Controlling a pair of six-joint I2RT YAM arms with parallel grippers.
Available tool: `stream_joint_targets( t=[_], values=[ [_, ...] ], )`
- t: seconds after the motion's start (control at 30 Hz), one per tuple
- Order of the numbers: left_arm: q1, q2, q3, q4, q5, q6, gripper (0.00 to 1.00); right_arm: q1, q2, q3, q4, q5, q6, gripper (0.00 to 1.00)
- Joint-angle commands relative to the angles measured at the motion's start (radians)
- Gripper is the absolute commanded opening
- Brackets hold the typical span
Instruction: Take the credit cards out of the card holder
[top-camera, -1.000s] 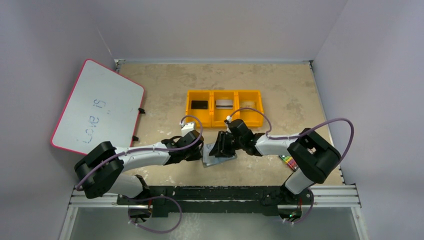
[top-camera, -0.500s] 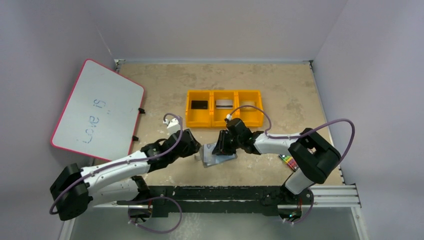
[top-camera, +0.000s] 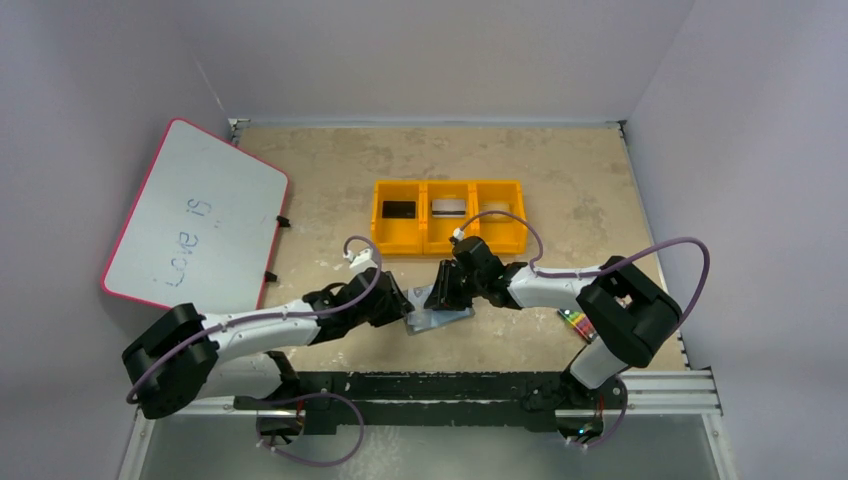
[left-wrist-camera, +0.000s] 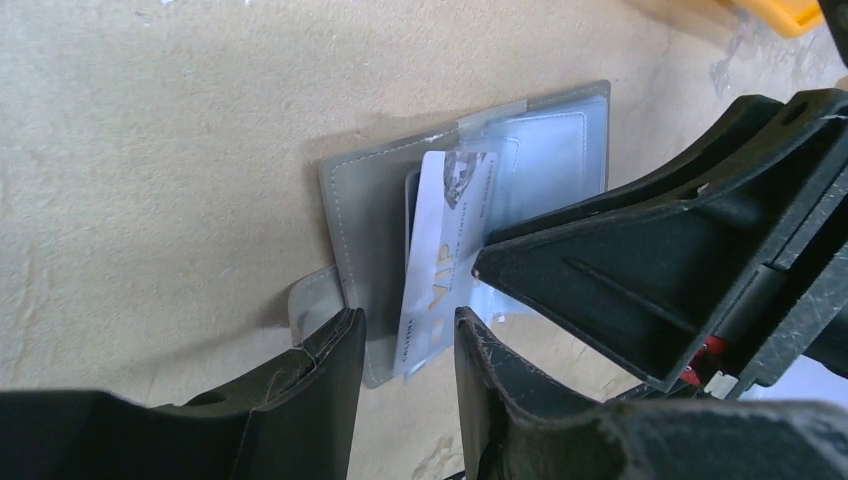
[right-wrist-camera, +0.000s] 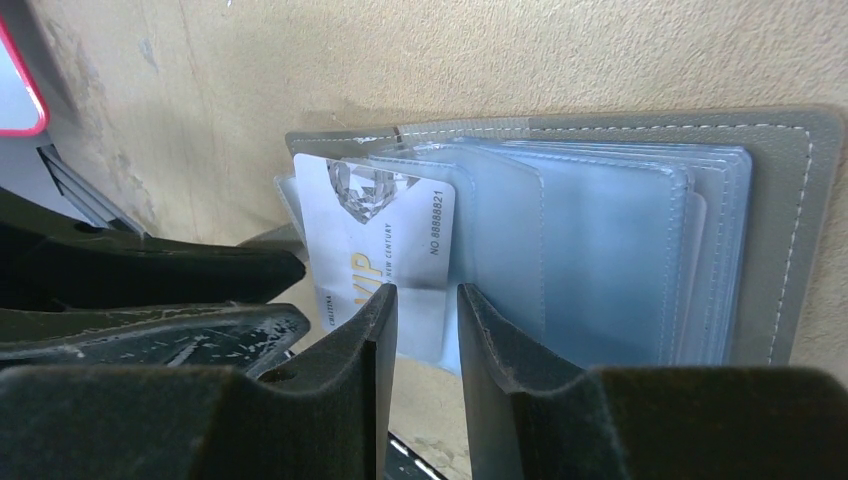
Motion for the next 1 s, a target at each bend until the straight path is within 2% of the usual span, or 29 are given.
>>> stream_joint_targets(
  t=[0.0,0.17,0.27,0.47,0.73,0.97],
  values=[
    [-0.001,0.055,0.009,0.093,0.065,-0.011,0.37,0.001,-0.002,-0.014,-0.044,0.056,-0.006,0.32],
    [-0.001,0.097,0.000,0.161,0.119,-0.013,0.23,0.001,-0.007,-0.017,-0.045,0.056,-0.006,0.32],
    [-0.001,0.077,-0.015,0.135,0.076,-0.038,0.19,0.000,-0.008,-0.019,-0.047,0.056,-0.004,0.32],
    [-0.001,0.040,-0.039,0.142,0.064,-0.043,0.00,0.001,-0.016,-0.025,-0.067,0.068,0.007,0.32],
    [0.000,-0.043,-0.013,0.030,0.022,-0.007,0.00,0.001,-0.064,-0.013,-0.130,0.157,0.015,0.32],
    [0.001,-0.065,0.017,0.098,0.072,-0.003,0.00,0.000,-0.167,0.027,-0.185,0.185,-0.013,0.35]
  ],
)
